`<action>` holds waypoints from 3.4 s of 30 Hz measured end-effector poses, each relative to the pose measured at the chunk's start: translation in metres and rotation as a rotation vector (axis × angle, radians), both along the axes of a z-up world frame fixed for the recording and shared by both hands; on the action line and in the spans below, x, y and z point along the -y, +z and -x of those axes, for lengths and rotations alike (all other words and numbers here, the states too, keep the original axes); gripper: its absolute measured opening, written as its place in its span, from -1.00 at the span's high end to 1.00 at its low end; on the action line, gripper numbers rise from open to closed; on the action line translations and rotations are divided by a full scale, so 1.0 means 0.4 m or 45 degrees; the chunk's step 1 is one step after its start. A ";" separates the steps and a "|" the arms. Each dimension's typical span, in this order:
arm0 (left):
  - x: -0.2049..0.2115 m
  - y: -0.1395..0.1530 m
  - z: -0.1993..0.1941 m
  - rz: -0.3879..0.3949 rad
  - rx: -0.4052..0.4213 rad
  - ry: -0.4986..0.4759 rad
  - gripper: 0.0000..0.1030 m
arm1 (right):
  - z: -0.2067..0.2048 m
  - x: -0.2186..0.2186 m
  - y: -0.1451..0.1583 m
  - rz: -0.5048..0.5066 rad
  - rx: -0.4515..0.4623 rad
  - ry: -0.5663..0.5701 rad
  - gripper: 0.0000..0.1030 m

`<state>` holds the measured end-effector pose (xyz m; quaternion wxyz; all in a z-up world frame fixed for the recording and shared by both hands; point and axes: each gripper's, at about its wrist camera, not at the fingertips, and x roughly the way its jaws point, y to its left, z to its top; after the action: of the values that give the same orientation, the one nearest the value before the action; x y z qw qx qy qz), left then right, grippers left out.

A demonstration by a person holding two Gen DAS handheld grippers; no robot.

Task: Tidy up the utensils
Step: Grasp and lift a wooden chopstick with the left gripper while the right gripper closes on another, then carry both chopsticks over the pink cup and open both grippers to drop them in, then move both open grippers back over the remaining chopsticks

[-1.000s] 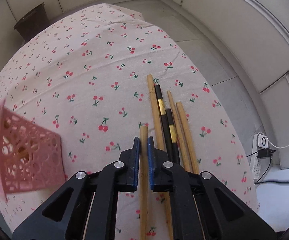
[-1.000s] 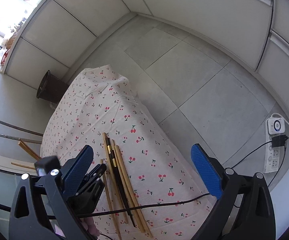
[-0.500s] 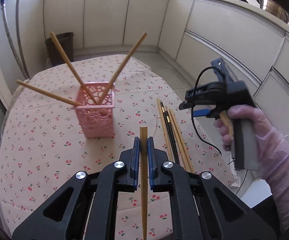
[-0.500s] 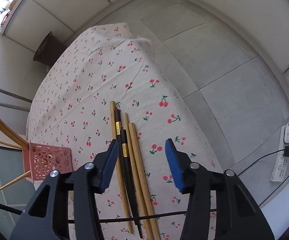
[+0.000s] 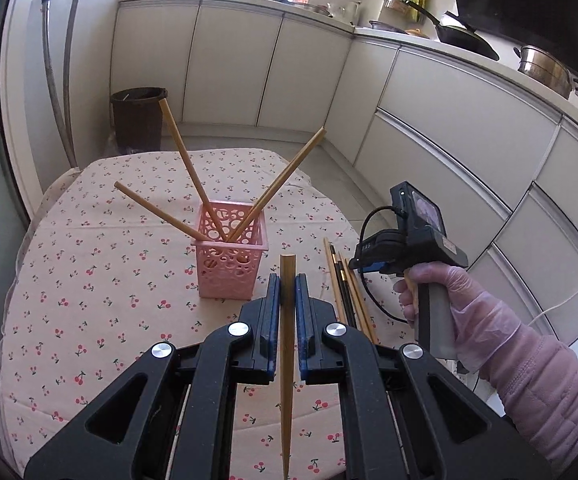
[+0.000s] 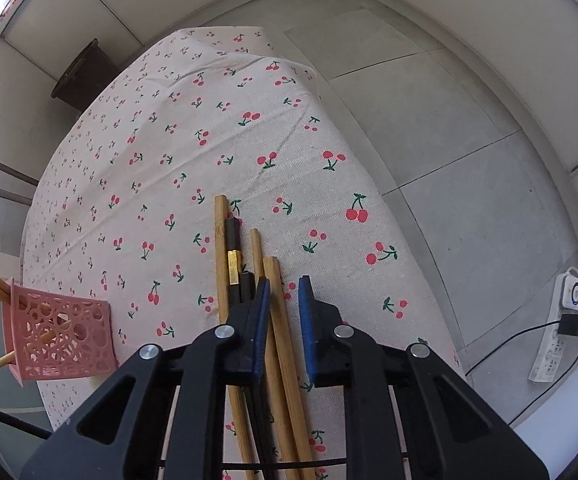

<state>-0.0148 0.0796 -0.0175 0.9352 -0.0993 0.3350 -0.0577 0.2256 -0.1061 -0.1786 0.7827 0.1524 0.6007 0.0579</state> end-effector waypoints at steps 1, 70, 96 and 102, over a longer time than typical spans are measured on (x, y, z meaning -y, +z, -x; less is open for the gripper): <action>0.001 0.004 0.004 -0.002 0.009 -0.002 0.86 | -0.001 -0.003 -0.002 0.002 0.004 0.000 0.72; -0.275 0.346 -0.152 0.229 0.413 0.474 0.38 | 0.307 0.025 0.783 -0.339 0.948 -0.017 0.85; -0.210 0.367 -0.110 0.090 0.432 0.402 0.08 | 0.266 -0.113 0.701 -0.261 0.904 0.049 0.36; -0.140 0.363 -0.088 -0.035 0.453 0.372 -0.26 | 0.334 -0.103 0.716 -0.102 0.959 0.076 0.34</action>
<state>0.0205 0.1355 0.1277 0.9792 -0.1223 0.1475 0.0665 0.0919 -0.0650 0.1080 0.9401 0.1334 0.2722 0.1559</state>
